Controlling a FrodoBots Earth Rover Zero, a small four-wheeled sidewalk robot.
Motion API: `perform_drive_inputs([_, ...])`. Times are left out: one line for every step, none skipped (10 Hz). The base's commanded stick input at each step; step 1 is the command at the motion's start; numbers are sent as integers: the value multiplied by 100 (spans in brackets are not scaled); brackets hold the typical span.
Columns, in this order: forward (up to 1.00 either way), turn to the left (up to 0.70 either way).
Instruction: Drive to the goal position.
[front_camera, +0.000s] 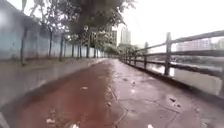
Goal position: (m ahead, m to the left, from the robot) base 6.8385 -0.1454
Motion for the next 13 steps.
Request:
perform_drive_inputs([85, 2])
perform_drive_inputs([85, 2])
perform_drive_inputs([85, 2])
perform_drive_inputs([85, 2])
perform_drive_inputs([85, 2])
perform_drive_inputs([85, 2])
perform_drive_inputs([85, 2])
perform_drive_inputs([85, 2])
perform_drive_inputs([85, 2])
perform_drive_inputs([85, 2])
perform_drive_inputs([85, 2])
perform_drive_inputs([85, 2])
perform_drive_inputs([85, 2])
